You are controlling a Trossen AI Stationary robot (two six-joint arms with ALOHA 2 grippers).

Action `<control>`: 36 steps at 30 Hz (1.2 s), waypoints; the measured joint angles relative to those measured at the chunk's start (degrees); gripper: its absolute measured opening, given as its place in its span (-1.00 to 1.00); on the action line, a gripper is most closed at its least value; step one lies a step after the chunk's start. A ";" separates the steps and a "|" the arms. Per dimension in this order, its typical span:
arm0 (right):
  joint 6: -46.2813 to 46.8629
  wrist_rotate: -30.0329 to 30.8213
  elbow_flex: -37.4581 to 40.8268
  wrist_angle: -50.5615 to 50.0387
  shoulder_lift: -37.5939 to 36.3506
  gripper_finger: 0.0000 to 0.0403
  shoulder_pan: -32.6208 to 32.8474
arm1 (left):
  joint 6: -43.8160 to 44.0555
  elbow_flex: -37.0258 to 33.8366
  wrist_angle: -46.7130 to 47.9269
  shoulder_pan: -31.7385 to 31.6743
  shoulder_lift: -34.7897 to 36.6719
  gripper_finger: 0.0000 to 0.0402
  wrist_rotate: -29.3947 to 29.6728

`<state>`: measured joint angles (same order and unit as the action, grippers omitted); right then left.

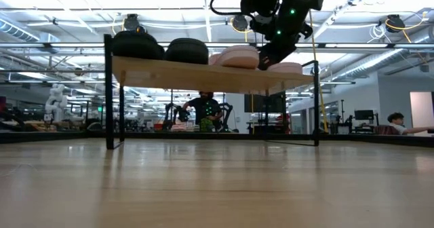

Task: Pick and place slides into the shelf
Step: Put the pink slide on the shelf

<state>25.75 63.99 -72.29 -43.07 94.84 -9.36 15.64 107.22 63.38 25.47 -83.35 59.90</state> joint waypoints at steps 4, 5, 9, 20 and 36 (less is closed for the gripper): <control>-1.00 0.63 -1.13 -0.98 -0.52 -1.00 1.02 | 0.00 0.00 0.00 0.00 0.00 -0.44 0.00; -1.53 0.45 -1.49 -1.15 -0.52 -1.00 1.11 | 0.00 0.00 0.00 0.00 0.00 -0.44 0.00; -3.50 -0.42 -3.47 -3.06 -0.52 -1.00 1.13 | 0.00 0.00 0.00 0.00 0.00 -0.44 0.00; -1.86 -5.28 -5.25 -10.81 -0.81 -1.00 -1.15 | 0.00 0.00 -0.05 0.00 0.00 -0.44 0.02; -5.04 -7.25 -5.61 -11.27 -0.76 -1.00 -0.75 | -0.50 0.00 -0.11 0.00 0.00 -0.44 0.15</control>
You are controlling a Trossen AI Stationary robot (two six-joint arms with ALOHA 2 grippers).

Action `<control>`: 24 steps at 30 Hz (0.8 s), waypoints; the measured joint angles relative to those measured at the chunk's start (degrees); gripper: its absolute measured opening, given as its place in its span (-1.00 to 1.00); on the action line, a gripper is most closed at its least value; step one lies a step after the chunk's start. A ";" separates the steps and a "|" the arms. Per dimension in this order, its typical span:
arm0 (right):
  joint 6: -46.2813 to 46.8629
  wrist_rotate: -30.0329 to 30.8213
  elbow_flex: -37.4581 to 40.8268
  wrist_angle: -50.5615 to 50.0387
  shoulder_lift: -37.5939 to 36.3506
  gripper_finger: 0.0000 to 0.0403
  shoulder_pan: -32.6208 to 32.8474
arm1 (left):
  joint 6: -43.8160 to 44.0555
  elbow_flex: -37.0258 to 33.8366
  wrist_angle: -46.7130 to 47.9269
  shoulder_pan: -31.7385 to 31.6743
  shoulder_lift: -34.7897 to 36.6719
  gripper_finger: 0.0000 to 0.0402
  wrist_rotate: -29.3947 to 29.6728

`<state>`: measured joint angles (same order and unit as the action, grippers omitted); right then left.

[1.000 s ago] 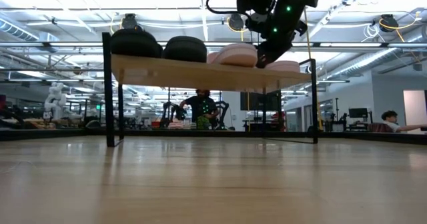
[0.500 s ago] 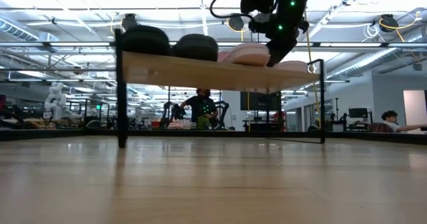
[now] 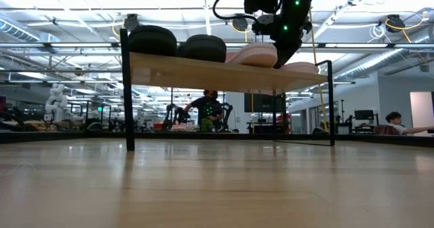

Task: Pick and place slides into the shelf
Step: Put the pink slide on the shelf

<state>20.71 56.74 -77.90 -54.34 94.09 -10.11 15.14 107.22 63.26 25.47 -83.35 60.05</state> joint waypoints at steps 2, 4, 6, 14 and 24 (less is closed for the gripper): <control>-0.93 -0.70 -1.56 -0.67 0.11 -1.00 -0.01 | -0.17 0.00 0.00 0.00 0.00 -0.44 0.00; -2.44 -1.53 -3.32 -1.14 0.13 -1.00 -0.34 | -0.35 0.00 0.00 0.00 0.00 -0.44 0.00; -3.35 -2.11 -4.89 -1.56 0.13 -1.00 -0.70 | -0.44 0.00 0.00 0.00 0.00 -0.44 0.00; -1.82 -5.80 -5.87 -6.71 0.57 -1.00 -2.16 | -0.44 0.00 0.00 -0.01 0.00 -0.44 -0.02; -0.81 -0.51 -5.81 -12.60 0.57 -1.00 -1.04 | -0.42 0.00 -0.02 -0.01 0.01 -0.44 0.00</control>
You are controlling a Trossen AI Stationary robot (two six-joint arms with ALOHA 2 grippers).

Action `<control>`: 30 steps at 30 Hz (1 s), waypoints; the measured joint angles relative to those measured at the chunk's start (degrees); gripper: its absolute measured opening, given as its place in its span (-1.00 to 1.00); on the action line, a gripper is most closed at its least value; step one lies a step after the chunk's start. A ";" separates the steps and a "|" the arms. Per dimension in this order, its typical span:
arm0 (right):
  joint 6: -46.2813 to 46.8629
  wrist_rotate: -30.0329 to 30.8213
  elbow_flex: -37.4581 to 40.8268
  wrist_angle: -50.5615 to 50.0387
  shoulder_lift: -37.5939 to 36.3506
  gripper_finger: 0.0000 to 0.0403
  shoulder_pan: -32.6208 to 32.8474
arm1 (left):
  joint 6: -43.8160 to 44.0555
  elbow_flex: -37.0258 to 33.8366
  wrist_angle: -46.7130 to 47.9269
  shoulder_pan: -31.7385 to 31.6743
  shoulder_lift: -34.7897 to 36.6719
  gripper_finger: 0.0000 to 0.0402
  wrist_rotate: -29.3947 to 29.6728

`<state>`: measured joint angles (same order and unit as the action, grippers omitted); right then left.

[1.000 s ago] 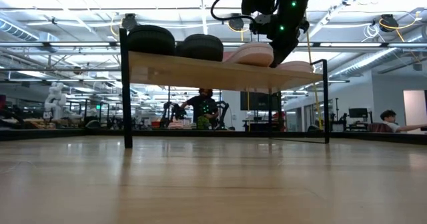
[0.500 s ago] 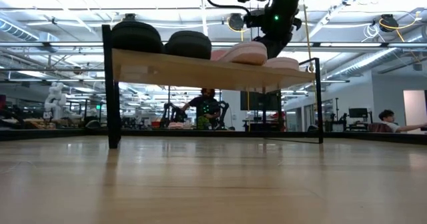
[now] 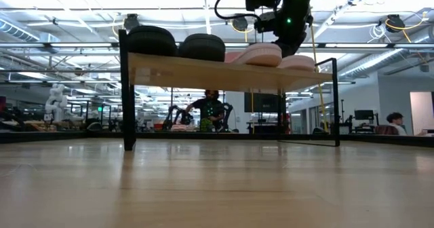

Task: Pick and place slides into the shelf
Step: Put the pink slide on the shelf

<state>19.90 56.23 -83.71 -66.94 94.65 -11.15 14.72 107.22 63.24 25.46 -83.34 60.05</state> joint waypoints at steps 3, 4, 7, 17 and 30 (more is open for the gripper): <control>-0.21 1.10 0.00 0.04 0.00 -1.00 -0.01 | 0.00 0.00 0.00 0.01 -0.01 -0.44 0.00; -0.56 1.72 0.01 0.05 0.00 -1.00 0.00 | 0.00 0.00 0.00 0.01 -0.01 -0.44 0.00; -1.26 2.25 0.01 0.20 0.00 -1.00 0.02 | -0.02 0.00 0.00 0.00 0.00 -0.44 0.00; -4.44 3.08 0.01 0.20 -0.02 -1.00 0.02 | -0.52 0.00 0.00 0.01 0.01 -0.44 0.02; -10.30 3.89 0.01 0.22 0.02 -1.00 0.02 | -0.54 0.00 -0.02 0.01 -0.01 -0.44 0.04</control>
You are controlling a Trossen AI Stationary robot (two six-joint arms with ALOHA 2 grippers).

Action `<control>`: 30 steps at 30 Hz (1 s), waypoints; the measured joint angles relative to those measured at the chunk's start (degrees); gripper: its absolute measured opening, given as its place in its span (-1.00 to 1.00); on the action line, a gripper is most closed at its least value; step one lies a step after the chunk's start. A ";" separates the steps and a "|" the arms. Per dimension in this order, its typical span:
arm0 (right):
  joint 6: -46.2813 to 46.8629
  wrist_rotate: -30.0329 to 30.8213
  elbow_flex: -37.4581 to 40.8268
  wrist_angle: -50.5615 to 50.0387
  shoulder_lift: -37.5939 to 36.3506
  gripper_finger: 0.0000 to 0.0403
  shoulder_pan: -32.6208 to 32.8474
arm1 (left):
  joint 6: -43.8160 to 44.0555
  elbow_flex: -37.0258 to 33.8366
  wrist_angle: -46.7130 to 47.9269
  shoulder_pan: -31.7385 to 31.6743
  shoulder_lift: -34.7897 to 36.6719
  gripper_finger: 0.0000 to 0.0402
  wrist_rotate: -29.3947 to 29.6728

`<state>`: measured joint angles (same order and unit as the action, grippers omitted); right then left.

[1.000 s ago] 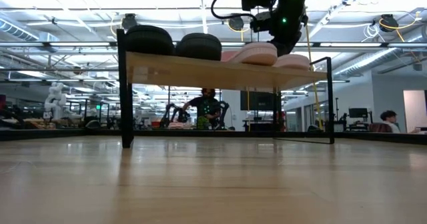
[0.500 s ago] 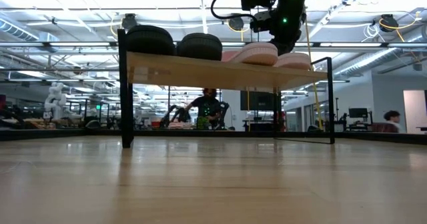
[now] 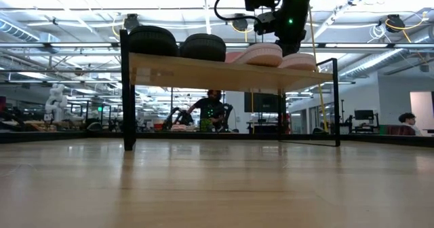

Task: Pick and place slides into the shelf
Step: Put the pink slide on the shelf

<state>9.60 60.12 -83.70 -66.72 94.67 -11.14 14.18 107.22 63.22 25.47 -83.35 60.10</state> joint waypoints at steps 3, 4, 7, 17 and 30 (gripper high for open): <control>-0.38 0.94 0.00 -0.34 0.05 -1.00 0.00 | 0.01 0.00 0.02 0.00 0.01 -0.44 0.00; -0.64 1.15 0.00 -0.42 0.09 -1.00 0.00 | 0.00 0.00 0.01 -0.01 0.01 -0.44 0.01; -1.07 1.83 -0.04 -0.42 0.09 -1.00 -0.02 | 0.01 -0.01 0.01 -0.01 0.00 -0.44 0.01; -1.01 -2.36 -0.04 -1.71 0.07 -0.97 0.24 | 0.08 -0.02 0.00 -0.02 0.00 -0.44 0.00; -2.72 -0.98 -0.09 -4.90 0.07 -0.99 -0.06 | 0.25 -0.01 0.00 0.00 0.00 -0.44 -0.03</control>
<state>6.89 59.14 -83.79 -71.61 94.74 -11.20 14.43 107.21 63.22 25.47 -83.35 60.06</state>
